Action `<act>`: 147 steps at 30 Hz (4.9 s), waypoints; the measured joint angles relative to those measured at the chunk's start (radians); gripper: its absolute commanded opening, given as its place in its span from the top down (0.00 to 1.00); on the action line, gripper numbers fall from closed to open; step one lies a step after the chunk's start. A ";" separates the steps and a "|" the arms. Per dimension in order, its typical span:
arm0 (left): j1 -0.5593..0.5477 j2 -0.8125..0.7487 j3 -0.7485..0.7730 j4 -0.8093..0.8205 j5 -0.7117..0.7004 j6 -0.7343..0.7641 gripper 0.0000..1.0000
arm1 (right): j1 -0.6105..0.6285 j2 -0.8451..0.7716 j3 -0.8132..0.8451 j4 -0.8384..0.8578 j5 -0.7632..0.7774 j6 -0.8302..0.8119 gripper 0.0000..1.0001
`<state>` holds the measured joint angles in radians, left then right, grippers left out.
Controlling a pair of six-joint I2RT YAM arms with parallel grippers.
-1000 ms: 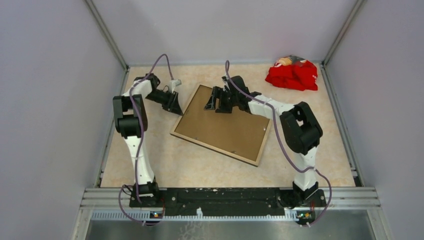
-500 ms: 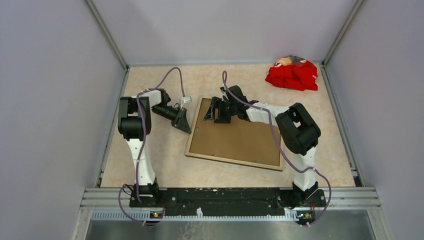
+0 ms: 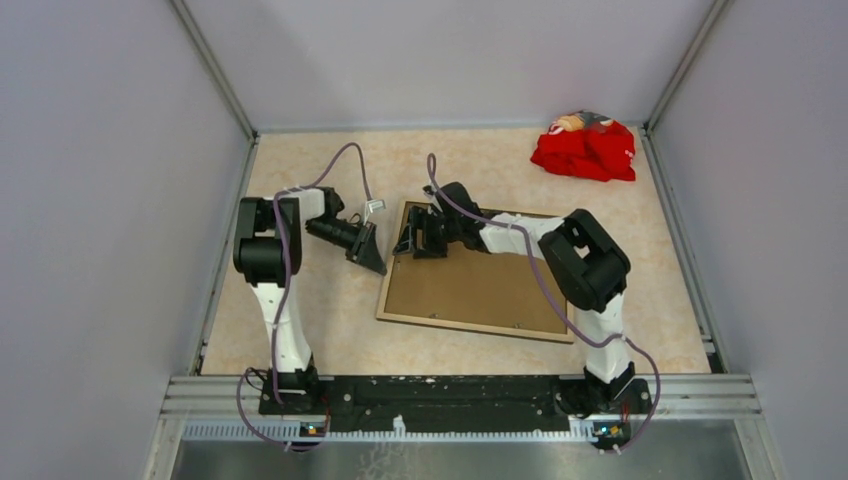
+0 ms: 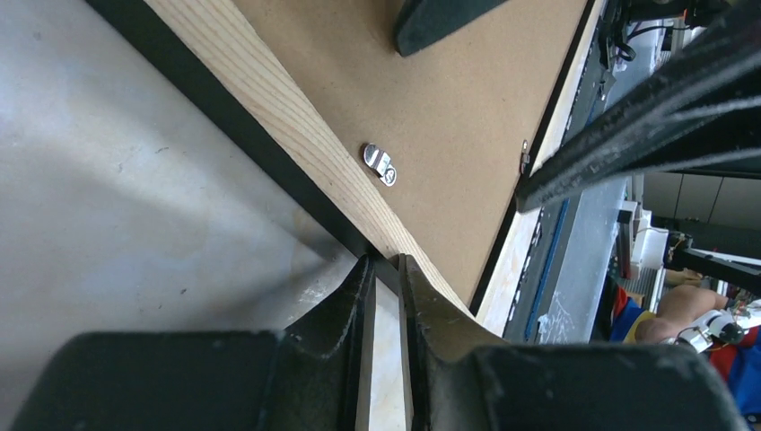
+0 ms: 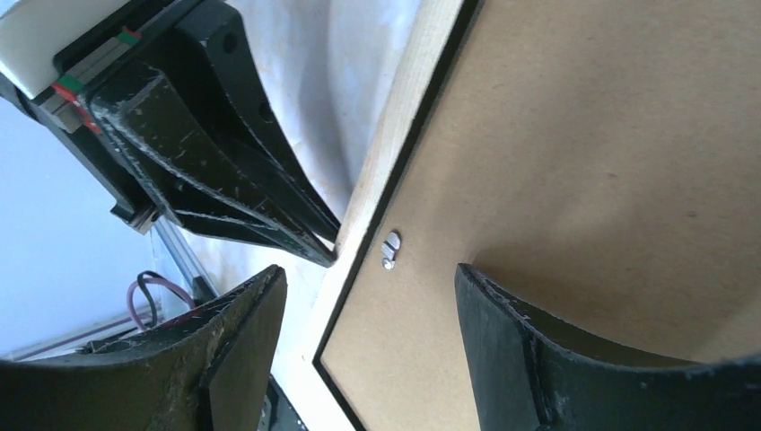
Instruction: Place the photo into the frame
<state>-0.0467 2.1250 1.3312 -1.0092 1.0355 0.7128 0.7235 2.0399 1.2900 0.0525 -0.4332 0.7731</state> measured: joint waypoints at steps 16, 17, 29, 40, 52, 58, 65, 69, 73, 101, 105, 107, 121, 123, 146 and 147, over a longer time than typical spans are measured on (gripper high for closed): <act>0.000 -0.007 -0.015 0.040 -0.007 -0.098 0.81 | 0.037 0.033 0.000 0.067 -0.037 0.051 0.35; 0.000 -0.007 -0.016 0.042 -0.007 -0.102 0.81 | 0.038 0.033 0.000 0.069 -0.040 0.057 0.35; 0.000 -0.007 -0.019 0.048 -0.005 -0.117 0.81 | 0.047 0.058 0.000 0.118 -0.063 0.094 0.36; 0.000 -0.007 -0.019 0.049 -0.005 -0.117 0.82 | 0.047 0.065 0.000 0.142 -0.069 0.103 0.37; 0.000 -0.007 -0.019 0.049 -0.005 -0.117 0.82 | 0.047 0.084 0.019 0.148 -0.089 0.101 0.38; 0.000 -0.007 -0.019 0.049 -0.005 -0.117 0.82 | 0.047 0.089 0.035 0.129 -0.097 0.085 0.38; 0.000 -0.010 -0.018 0.047 -0.008 -0.116 0.80 | 0.035 0.087 0.071 0.058 -0.090 0.046 0.30; 0.000 -0.016 -0.014 0.042 -0.023 -0.105 0.79 | -0.014 0.028 0.066 -0.023 -0.052 0.011 0.21; -0.006 -0.050 -0.017 0.054 -0.073 -0.081 0.78 | -0.138 -0.167 -0.034 -0.095 0.049 -0.023 0.18; -0.225 -0.305 -0.216 0.229 -0.430 -0.026 0.76 | -0.614 -0.448 -0.444 -0.248 0.582 -0.138 0.17; -0.243 -0.311 -0.222 0.207 -0.440 -0.008 0.75 | -0.616 -0.356 -0.364 -0.180 0.524 -0.147 0.18; -0.256 -0.311 -0.223 0.177 -0.446 0.002 0.74 | -0.608 -0.302 -0.309 -0.153 0.491 -0.151 0.18; -0.422 -0.263 -0.225 -0.190 -0.361 0.146 0.35 | -0.417 0.090 0.301 -0.274 0.323 -0.188 0.16; -0.415 -0.263 -0.185 -0.234 -0.337 0.199 0.35 | -0.409 0.085 0.323 -0.316 0.306 -0.188 0.15; 0.111 0.072 0.436 0.049 -0.424 -0.023 0.70 | -0.393 -0.776 -0.560 -0.442 0.215 -0.079 0.15; 0.103 0.072 0.416 0.052 -0.416 -0.024 0.70 | -0.393 -0.791 -0.613 -0.442 0.197 -0.066 0.15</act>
<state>0.0559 2.1967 1.7470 -0.9573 0.6193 0.6888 0.3309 1.2488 0.6773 -0.3893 -0.2363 0.7071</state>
